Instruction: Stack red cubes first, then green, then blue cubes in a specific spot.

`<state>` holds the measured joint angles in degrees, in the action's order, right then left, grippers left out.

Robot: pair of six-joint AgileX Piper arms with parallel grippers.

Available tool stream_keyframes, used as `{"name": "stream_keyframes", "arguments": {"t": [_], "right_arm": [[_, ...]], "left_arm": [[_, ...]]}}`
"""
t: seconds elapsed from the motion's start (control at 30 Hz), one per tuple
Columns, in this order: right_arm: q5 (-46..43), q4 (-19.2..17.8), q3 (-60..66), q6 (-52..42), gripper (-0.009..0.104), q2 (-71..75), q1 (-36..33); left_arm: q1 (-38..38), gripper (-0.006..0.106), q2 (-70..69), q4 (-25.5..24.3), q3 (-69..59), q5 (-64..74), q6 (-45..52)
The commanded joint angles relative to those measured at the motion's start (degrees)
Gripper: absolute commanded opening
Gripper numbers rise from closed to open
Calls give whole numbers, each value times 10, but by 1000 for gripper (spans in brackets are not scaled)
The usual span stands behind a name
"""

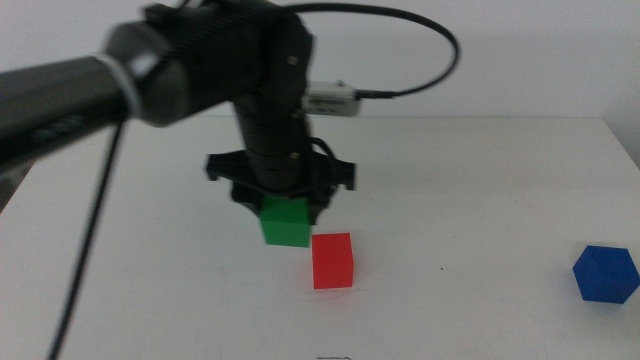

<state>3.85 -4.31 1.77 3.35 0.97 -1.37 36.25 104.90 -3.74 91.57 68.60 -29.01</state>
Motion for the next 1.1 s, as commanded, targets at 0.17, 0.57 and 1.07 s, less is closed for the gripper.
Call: {"name": "stream_keyframes", "arguments": {"t": [0.17,0.57,1.07], "right_arm": [[-44,-2,-12,-5,94,9,-1],[-44,-2,-12,-5,94,9,-1],[-44,-2,-12,-5,94,9,-1]], "left_arm": [[39,5,44,6,91,-2,-42],[53,5,85,0,115,-12,-114],[53,5,104,-11,115,-3,-131]]}}
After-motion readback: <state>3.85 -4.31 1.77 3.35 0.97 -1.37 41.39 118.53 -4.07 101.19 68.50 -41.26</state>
